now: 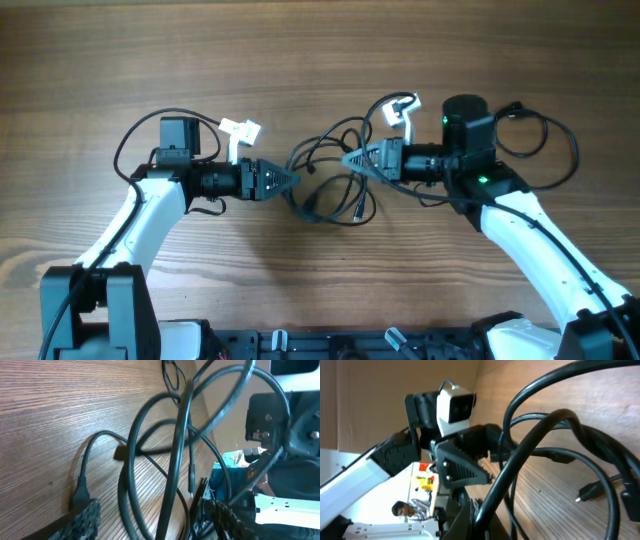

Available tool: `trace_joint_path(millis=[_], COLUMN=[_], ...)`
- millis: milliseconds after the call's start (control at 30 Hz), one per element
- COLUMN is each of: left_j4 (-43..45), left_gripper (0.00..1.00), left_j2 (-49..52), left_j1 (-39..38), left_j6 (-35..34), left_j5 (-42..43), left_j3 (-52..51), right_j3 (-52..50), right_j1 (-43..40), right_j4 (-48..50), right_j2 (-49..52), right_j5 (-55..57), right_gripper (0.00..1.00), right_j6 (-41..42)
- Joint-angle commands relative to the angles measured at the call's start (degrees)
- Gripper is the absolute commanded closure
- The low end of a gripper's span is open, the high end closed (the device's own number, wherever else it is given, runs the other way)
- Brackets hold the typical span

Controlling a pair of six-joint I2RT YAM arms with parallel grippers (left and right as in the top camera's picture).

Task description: Untangle cables

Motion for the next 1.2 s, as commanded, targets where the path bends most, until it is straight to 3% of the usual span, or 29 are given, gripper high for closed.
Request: trace_joint_path(millis=[0, 133, 200, 333, 500, 533, 567, 600, 800, 900, 1067, 1167], left_j4=[0.2, 0.2, 0.2, 0.2, 1.0, 1.0, 1.0, 1.0, 1.0, 1.1, 1.6, 1.6], left_gripper=[0.33, 0.59, 0.77, 0.96, 0.93, 0.84, 0.7, 0.67, 0.69, 0.45, 0.44, 0.49], left_j2=[-0.4, -0.4, -0.4, -0.4, -0.4, -0.4, -0.4, -0.4, -0.4, -0.4, -0.4, -0.4], left_j1=[0.0, 0.0, 0.0, 0.0, 0.0, 0.0, 0.0, 0.0, 0.0, 0.0, 0.0, -0.1], left_j6=[-0.1, -0.1, -0.1, -0.1, -3.5, -5.0, -5.0, -5.0, -5.0, -5.0, -5.0, -5.0], left_j5=[0.1, 0.1, 0.1, 0.1, -3.5, -5.3, -5.5, -5.5, -5.4, -5.4, -5.4, -5.4], left_j3=[-0.1, -0.1, -0.1, -0.1, -0.1, -0.1, -0.1, -0.1, -0.1, -0.1, -0.1, -0.1], right_j3=[0.0, 0.0, 0.0, 0.0, 0.0, 0.0, 0.0, 0.0, 0.0, 0.0, 0.0, 0.0], right_j1=[2.8, 3.8, 3.8, 3.8, 2.6, 2.2, 2.2, 2.2, 2.2, 2.3, 3.7, 5.1], right_j4=[-0.3, -2.5, -3.2, -7.6, -8.8, -8.8, -8.8, -9.0, -9.7, -9.5, -9.6, -9.6], right_j2=[0.2, 0.2, 0.2, 0.3, 0.3, 0.3, 0.3, 0.3, 0.3, 0.3, 0.3, 0.3], right_j5=[-0.7, 4.0, 4.4, 9.2, 10.8, 10.7, 10.7, 10.7, 10.7, 8.6, 4.7, 4.7], right_gripper=[0.96, 0.96, 0.96, 0.96, 0.96, 0.96, 0.96, 0.96, 0.96, 0.96, 0.95, 0.96], right_j6=[-1.8, -1.9, -3.1, -5.6, -7.8, -7.7, -7.8, -7.8, -7.8, -7.6, -7.6, -7.2])
